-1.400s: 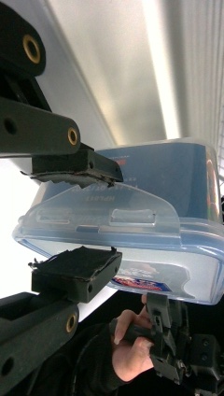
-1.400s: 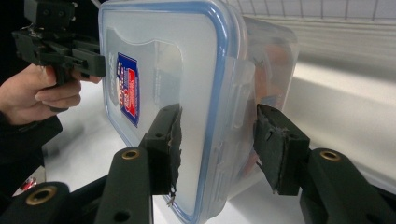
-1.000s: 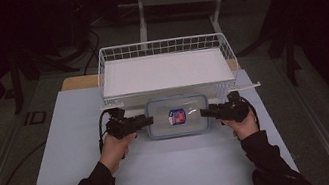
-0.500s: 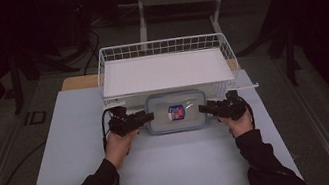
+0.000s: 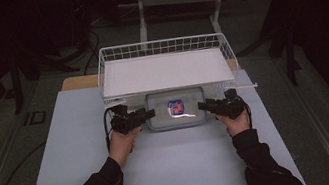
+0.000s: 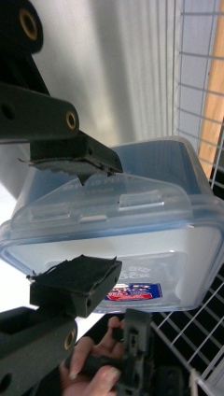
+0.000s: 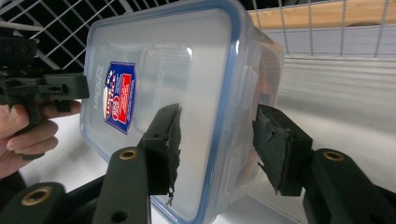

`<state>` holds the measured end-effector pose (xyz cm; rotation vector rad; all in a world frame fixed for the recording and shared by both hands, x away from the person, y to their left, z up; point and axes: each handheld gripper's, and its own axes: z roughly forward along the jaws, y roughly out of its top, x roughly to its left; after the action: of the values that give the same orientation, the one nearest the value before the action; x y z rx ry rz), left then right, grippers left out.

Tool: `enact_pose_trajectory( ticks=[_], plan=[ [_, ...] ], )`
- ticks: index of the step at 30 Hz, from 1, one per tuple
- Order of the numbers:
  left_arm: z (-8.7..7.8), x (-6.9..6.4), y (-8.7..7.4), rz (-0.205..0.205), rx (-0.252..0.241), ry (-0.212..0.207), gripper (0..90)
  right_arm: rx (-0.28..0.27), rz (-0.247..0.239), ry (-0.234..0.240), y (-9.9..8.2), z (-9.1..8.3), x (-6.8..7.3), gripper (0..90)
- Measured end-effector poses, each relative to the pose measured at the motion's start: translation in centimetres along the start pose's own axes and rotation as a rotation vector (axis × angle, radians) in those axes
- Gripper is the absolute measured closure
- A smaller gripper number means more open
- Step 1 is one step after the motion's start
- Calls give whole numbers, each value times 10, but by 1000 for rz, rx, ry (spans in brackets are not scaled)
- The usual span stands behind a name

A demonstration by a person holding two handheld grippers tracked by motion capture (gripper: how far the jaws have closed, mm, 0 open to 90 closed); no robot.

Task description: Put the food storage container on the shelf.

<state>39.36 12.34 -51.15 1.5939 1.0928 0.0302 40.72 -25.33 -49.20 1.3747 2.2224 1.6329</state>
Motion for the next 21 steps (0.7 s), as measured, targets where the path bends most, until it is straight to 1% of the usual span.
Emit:
enact_pose_trajectory(
  ticks=[1, 2, 3, 4, 5, 8, 10, 11, 12, 13, 14, 15, 16, 17, 19, 21],
  plan=[
    [1, 1, 0, -4, -2, 0, 460, -1, 4, -13, 0, 1, 1, 510],
    [1, 1, 0, -4, -2, 0, 455, -1, 4, -13, 0, 1, 1, 510],
    [2, 1, 1, -26, -12, 5, 452, -4, 14, -26, 0, 2, 2, 522],
    [2, 1, 1, -26, -12, 5, 450, -4, 14, -26, 0, 2, 2, 522],
    [3, 2, 0, -36, -26, 21, 443, -4, 21, -39, 0, 4, 2, 526],
    [5, 2, -1, -44, -41, 47, 429, -2, 25, -50, -1, 5, 2, 539],
    [5, 2, -1, -47, -42, 52, 425, -2, 23, -55, -1, 6, 2, 538],
    [5, 1, -1, -49, -48, 75, 423, 1, 27, -60, -1, 7, 2, 532],
    [5, 1, -1, -49, -48, 75, 425, 1, 27, -60, -1, 7, 2, 532],
    [7, -1, -1, -26, -49, 91, 431, 5, 18, -59, -2, 10, 2, 456],
    [8, -3, -2, -24, -50, 104, 452, 8, 31, -53, -3, 12, 2, 441],
    [9, -3, -2, -9, -44, 117, 448, 4, 53, -46, -4, 13, 1, 444],
    [9, -3, -2, -9, -44, 117, 444, 4, 53, -46, -4, 13, 1, 444],
    [9, -2, -1, -12, -42, 109, 444, -5, 64, -57, -4, 14, 1, 462],
    [9, -3, -2, -12, -46, 111, 440, -8, 78, -73, -3, 14, 4, 462],
    [8, -5, -3, 0, -58, 118, 420, -10, 73, -85, -3, 14, 5, 458]
  ],
)
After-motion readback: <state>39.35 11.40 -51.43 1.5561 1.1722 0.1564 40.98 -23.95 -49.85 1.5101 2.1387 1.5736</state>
